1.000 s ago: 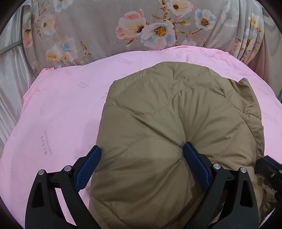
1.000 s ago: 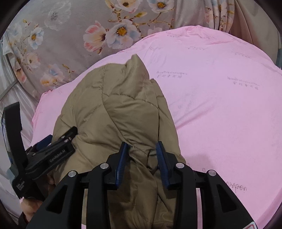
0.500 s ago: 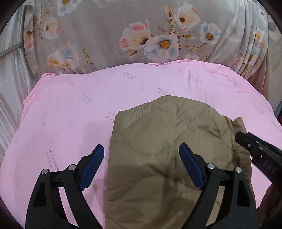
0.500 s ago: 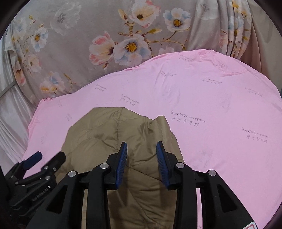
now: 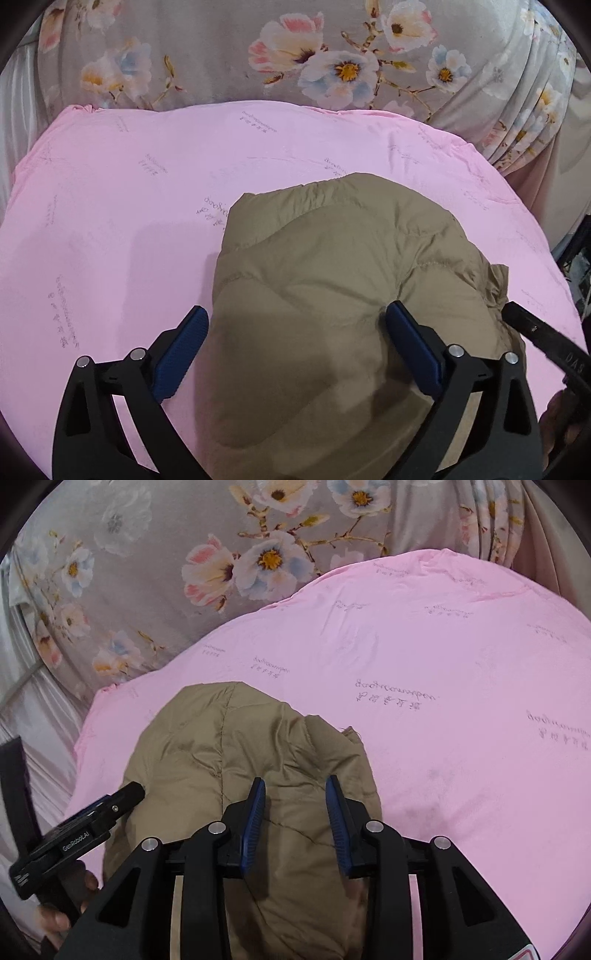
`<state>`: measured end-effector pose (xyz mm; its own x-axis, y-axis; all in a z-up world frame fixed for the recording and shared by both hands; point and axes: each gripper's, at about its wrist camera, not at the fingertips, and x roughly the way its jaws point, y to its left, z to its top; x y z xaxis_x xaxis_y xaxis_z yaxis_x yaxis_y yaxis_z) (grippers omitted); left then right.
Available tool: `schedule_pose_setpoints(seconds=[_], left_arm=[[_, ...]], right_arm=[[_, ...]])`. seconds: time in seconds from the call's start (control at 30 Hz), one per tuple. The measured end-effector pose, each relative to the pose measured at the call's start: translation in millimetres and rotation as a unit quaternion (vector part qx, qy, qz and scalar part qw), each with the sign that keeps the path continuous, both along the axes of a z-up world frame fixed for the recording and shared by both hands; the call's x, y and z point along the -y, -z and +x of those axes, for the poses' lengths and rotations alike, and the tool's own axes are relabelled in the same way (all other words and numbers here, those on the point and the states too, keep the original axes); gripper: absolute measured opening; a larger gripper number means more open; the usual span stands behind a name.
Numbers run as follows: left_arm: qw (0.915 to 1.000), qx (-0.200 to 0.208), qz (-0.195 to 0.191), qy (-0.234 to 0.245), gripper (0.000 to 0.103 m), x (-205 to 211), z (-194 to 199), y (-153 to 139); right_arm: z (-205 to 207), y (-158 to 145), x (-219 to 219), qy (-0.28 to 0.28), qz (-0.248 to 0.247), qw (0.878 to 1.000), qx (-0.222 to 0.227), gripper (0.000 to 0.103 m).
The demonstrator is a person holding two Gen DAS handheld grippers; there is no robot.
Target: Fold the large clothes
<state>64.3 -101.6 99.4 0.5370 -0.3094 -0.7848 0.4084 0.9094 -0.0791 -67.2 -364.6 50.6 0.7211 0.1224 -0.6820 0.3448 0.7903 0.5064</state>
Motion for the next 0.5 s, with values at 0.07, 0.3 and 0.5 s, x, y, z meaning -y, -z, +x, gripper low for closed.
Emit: schedule_pose_setpoints(seconds=[0.07,0.3,0.5], left_arm=[[0.9984,-0.043,-0.030,0.022,0.095,-20,4,0],[0.9689,-0.194,-0.134,0.074,0.096,-64,12,25],[0.9343,-0.269,-0.210,0.102,0.098,-69,8,55]], right_arm=[[-14,13,23,0.001,0.052,0.998,-0.027,0.061],[-28,67,41,-0.076,0.259,0.962,-0.042,0.073],[-25,78,21,-0.106,0.294,0.950,-0.016,0.076]])
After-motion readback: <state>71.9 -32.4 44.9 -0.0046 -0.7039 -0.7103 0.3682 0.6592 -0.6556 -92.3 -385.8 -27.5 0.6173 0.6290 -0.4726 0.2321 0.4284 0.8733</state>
